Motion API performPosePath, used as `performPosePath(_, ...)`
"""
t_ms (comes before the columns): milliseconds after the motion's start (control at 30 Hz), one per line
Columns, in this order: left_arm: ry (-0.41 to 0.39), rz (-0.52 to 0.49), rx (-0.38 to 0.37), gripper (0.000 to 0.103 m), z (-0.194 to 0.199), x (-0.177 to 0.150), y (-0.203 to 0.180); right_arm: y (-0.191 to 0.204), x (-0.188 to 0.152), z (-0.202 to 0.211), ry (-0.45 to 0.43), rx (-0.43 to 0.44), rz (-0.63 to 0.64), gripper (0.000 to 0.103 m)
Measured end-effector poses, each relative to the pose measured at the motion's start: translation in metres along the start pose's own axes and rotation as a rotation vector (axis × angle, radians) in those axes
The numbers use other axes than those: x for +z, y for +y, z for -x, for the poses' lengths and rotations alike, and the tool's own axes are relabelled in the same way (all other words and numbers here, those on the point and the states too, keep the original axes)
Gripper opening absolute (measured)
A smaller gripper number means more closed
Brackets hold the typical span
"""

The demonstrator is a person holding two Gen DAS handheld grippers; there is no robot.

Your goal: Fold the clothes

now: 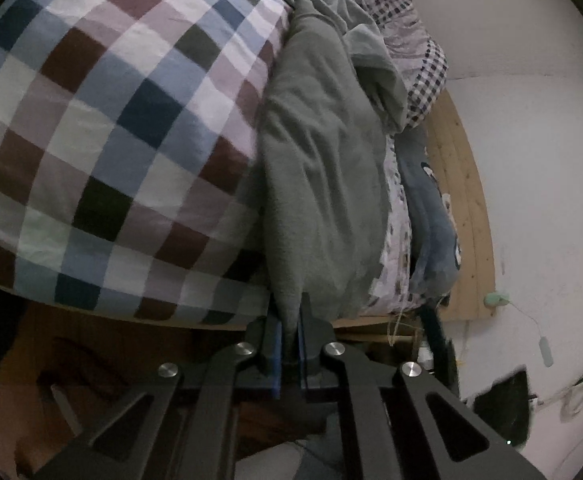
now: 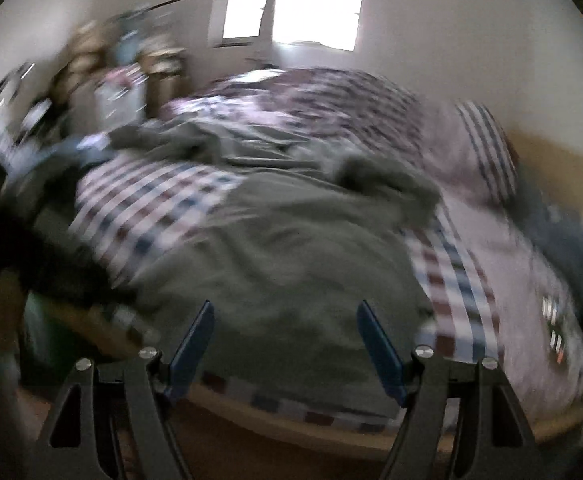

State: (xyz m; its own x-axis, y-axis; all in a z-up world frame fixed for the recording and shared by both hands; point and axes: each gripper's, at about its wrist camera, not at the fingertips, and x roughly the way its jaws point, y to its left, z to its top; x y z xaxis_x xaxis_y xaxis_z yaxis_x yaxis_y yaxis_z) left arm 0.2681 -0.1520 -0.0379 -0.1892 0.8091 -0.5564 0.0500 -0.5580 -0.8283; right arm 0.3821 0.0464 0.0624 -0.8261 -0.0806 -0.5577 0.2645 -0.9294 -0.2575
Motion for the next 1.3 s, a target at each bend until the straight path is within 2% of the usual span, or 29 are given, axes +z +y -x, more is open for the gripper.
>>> performPosePath(133,0.012,0.018,-0.003,0.003,-0.001,-0.002,-0.016,0.055,-0.013,-0.005,0.006,-0.076,0.303,0.082)
performPosePath(200,0.017,0.018,-0.014,0.003,-0.001,-0.001,-0.025,0.074,-0.02,-0.012,0.003,-0.131,0.412,0.082)
performPosePath(267,0.02,0.016,-0.022,0.003,0.002,-0.001,-0.033,0.083,-0.025,-0.018,-0.011,-0.182,0.465,0.082)
performPosePath(333,0.023,0.014,-0.031,0.003,0.006,0.0,-0.041,0.086,-0.027,-0.024,-0.031,-0.263,0.496,0.082)
performPosePath(433,0.022,0.004,-0.055,0.003,0.014,0.002,-0.051,0.083,-0.021,-0.032,-0.082,-0.321,0.467,0.083)
performPosePath(767,0.056,-0.001,-0.095,0.003,0.013,0.011,-0.072,0.104,-0.012,-0.072,-0.178,-0.404,0.587,0.083)
performPosePath(900,0.069,0.001,-0.108,0.003,0.014,0.013,-0.073,0.103,-0.007,-0.088,-0.161,-0.417,0.622,0.079)
performPosePath(933,0.071,0.004,-0.111,0.003,0.014,0.014,-0.072,0.103,-0.006,-0.091,-0.156,-0.419,0.635,0.066)
performPosePath(967,0.073,0.007,-0.115,0.003,0.013,0.015,-0.072,0.104,-0.005,-0.095,-0.151,-0.42,0.648,0.047)
performPosePath(1033,0.082,0.008,-0.119,0.003,0.012,0.016,-0.07,0.105,-0.004,-0.102,-0.14,-0.424,0.674,0.032)
performPosePath(1067,0.088,0.003,-0.119,0.003,0.011,0.017,-0.071,0.104,-0.002,-0.106,-0.128,-0.435,0.667,0.017)
performPosePath(1100,0.094,-0.007,-0.12,0.003,0.01,0.019,-0.071,0.101,0.0,-0.108,-0.114,-0.429,0.65,0.009)
performPosePath(1133,0.095,-0.012,-0.125,0.004,0.011,0.021,-0.071,0.099,0.003,-0.109,-0.102,-0.415,0.631,0.008)
performPosePath(1200,0.083,-0.01,-0.133,0.011,0.013,0.028,-0.067,0.092,0.009,-0.107,-0.092,-0.377,0.588,0.008)
performPosePath(1233,0.066,-0.011,-0.132,0.031,0.016,0.033,-0.066,0.09,0.011,-0.105,-0.09,-0.363,0.566,0.007)
performPosePath(1267,0.048,-0.012,-0.13,0.061,0.018,0.039,-0.064,0.087,0.014,-0.103,-0.09,-0.35,0.541,0.007)
performPosePath(1300,0.027,-0.017,-0.133,0.071,0.021,0.045,-0.063,0.082,0.017,-0.1,-0.091,-0.34,0.512,0.007)
